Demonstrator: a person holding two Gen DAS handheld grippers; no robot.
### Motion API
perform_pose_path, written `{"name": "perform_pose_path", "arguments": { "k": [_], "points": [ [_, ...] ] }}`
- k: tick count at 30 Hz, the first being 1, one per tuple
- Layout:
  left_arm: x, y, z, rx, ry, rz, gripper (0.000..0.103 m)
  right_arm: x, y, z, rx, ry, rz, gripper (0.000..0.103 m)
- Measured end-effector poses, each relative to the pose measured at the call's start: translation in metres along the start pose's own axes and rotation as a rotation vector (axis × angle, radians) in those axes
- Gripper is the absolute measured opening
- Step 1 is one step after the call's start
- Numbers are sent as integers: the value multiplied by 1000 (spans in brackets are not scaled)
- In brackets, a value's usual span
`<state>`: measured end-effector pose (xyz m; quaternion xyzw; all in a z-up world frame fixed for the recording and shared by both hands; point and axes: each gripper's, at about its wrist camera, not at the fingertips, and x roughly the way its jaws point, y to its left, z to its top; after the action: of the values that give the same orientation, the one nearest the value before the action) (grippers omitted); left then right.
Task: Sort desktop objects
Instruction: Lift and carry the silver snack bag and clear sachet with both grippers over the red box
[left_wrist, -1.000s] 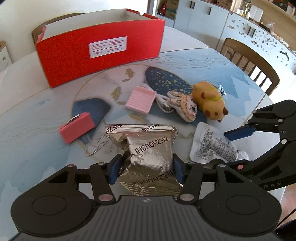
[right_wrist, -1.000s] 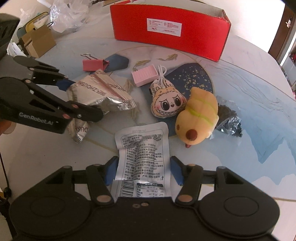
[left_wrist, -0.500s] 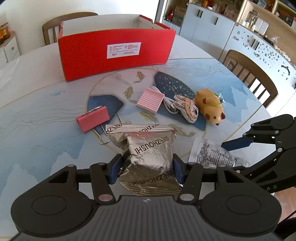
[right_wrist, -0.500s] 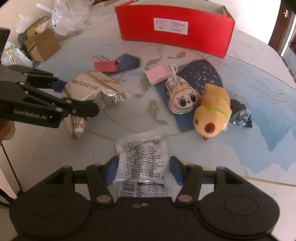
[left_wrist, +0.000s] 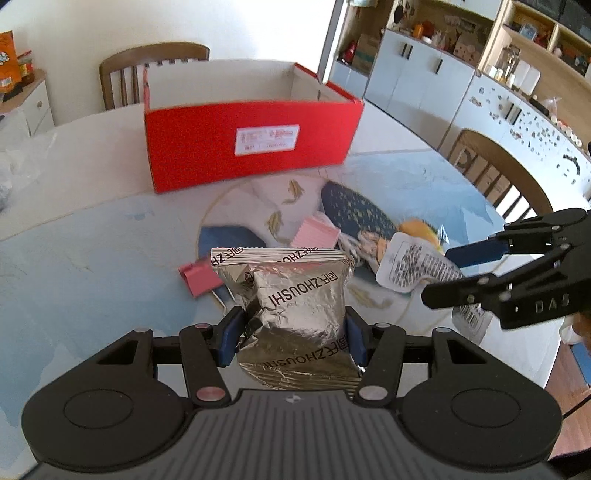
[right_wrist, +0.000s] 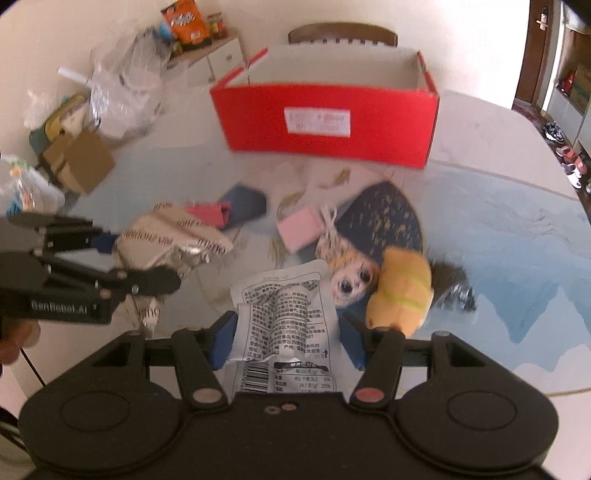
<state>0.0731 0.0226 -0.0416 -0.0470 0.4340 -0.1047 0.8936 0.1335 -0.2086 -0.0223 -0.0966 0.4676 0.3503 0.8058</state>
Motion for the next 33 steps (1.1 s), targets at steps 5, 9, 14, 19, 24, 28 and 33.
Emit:
{"name": "perform_pose_path", "arguments": {
  "k": [5,9,14,19,24,28,33],
  "points": [
    [-7,6,17,-16,-36,12,56,-9,-7,28,9,-49,9,59],
    [-14,11,32,-27,-68,28,56,-15,-12,48,16,-80,18,59],
    [-21,16,51,-37,-106,54,56,-23,-19,72,10,-119,30,59],
    [-26,21,76,-44,-142,81,56,-27,-22,93,-17,-155,19,59],
    [-27,23,98,-48,-169,101,56,-26,-27,111,-44,-177,22,59],
    [-23,22,113,-46,-180,115,56,-24,-34,124,-50,-185,34,59],
    [-14,20,129,-48,-185,134,56,-19,-43,140,-53,-190,40,59]
  ]
}}
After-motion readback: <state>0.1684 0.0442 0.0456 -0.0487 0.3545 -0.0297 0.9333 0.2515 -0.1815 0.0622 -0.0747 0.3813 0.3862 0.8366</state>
